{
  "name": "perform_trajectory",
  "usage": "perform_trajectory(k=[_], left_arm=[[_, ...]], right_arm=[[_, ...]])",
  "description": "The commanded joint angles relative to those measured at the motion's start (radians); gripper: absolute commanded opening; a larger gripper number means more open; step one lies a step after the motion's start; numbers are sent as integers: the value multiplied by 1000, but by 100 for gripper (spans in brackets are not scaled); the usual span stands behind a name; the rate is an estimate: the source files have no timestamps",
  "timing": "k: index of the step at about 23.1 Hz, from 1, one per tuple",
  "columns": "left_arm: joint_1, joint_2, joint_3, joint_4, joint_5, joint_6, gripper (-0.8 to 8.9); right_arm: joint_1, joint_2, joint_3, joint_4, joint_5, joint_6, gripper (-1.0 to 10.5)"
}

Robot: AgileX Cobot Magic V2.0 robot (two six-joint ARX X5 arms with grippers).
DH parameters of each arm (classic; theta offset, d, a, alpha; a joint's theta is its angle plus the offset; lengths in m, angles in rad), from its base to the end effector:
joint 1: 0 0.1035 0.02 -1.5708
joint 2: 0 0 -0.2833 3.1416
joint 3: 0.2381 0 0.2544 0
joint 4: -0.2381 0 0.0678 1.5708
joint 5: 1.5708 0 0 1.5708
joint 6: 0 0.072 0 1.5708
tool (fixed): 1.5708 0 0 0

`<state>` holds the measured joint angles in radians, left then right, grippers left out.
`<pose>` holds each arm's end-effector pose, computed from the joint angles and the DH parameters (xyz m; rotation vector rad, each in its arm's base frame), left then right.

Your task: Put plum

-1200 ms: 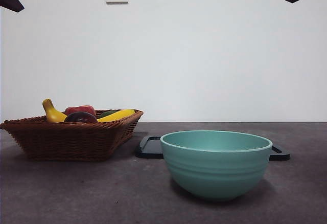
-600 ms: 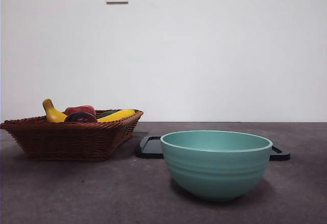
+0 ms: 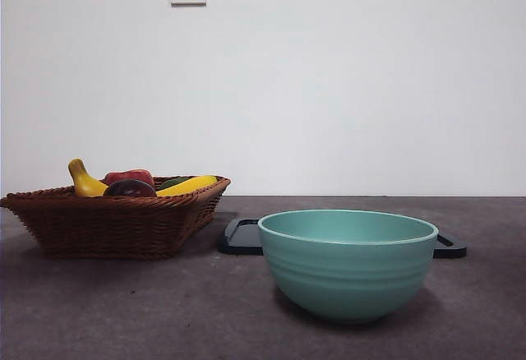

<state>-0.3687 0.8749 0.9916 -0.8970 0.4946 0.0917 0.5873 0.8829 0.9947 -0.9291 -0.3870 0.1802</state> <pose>0.1464 -0.0932 0.3170 0.0309 0.7640 -0.8538 0.1274 0.1174 0.3115 0.0713 0.9238 0.8379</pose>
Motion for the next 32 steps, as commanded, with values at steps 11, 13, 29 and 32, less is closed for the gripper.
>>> perform_trajectory(k=[11, 13, 29, 32], left_arm=[[333, -497, -394, 830, -468, 57, 8], [352, -554, -475, 848, -496, 57, 8], [389, -794, -879, 872, -500, 10, 8], [389, -821, -914, 868, -500, -1, 8]], right_arm=[[6, 4, 15, 12, 1, -9, 5], [6, 4, 15, 12, 1, -9, 5], [6, 4, 15, 12, 1, -9, 5], [6, 4, 15, 12, 1, -9, 5]])
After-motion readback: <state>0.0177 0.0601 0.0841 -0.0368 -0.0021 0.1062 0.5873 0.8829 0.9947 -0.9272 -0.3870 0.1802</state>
